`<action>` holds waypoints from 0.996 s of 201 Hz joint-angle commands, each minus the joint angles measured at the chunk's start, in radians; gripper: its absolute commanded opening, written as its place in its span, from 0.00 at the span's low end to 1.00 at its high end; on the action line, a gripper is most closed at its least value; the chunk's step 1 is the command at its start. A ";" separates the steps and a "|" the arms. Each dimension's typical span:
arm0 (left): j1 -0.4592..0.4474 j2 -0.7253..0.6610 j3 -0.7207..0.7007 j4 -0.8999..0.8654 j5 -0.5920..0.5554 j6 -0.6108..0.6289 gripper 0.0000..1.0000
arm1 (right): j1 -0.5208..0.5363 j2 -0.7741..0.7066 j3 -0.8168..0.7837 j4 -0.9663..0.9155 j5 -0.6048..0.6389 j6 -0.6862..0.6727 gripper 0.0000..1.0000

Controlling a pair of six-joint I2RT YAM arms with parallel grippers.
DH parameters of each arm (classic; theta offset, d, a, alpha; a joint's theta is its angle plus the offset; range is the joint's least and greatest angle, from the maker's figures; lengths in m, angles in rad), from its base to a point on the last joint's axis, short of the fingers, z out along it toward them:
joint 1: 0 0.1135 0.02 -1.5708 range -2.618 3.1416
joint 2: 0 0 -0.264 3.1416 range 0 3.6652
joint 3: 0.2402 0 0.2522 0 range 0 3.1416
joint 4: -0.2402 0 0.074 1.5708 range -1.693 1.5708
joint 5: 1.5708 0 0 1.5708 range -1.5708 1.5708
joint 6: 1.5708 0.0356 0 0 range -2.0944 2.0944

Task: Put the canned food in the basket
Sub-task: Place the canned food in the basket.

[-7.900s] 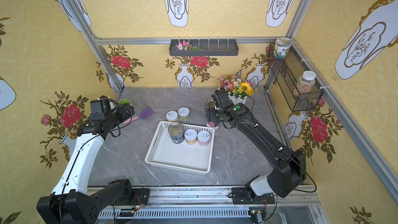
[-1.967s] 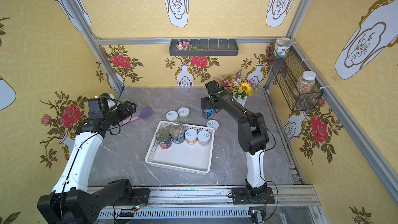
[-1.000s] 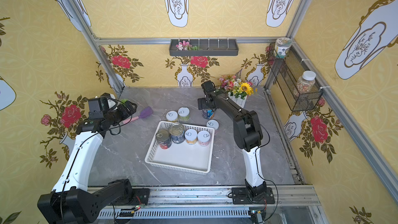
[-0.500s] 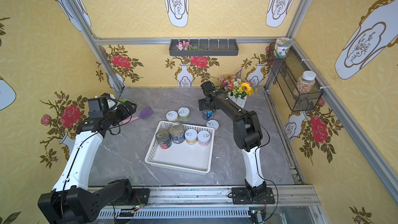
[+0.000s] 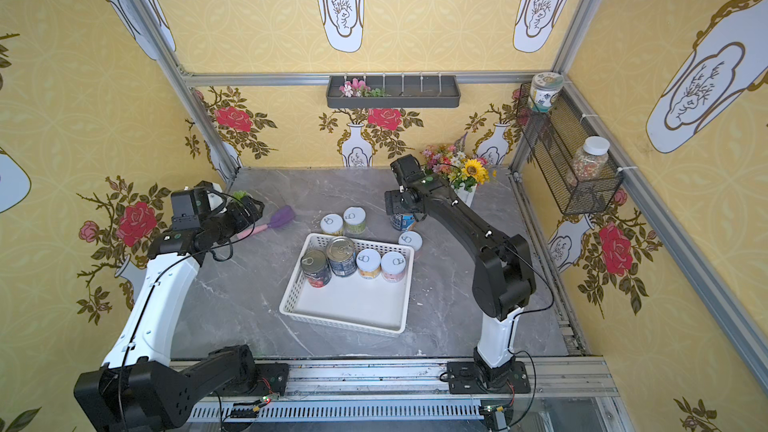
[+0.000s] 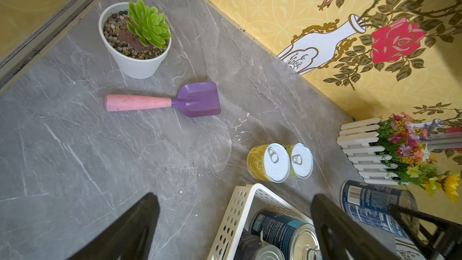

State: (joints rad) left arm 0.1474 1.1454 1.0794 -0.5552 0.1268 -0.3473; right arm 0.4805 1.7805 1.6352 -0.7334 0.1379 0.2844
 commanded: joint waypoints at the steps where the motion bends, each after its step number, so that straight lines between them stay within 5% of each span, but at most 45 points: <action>1: 0.002 -0.006 -0.015 0.018 0.011 0.014 1.00 | 0.033 -0.107 -0.051 0.069 0.058 0.011 0.81; 94: 0.001 -0.012 -0.022 0.014 0.010 0.015 1.00 | 0.227 -0.455 -0.286 0.095 0.052 0.064 0.81; 200: 0.001 -0.012 -0.027 0.015 0.008 0.015 1.00 | 0.549 -0.446 -0.473 0.193 0.151 0.090 0.81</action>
State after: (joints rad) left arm 0.1474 1.1328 1.0618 -0.5488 0.1268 -0.3431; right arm 0.9989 1.3075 1.1557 -0.7029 0.2218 0.3634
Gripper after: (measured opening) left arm 0.999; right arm 0.901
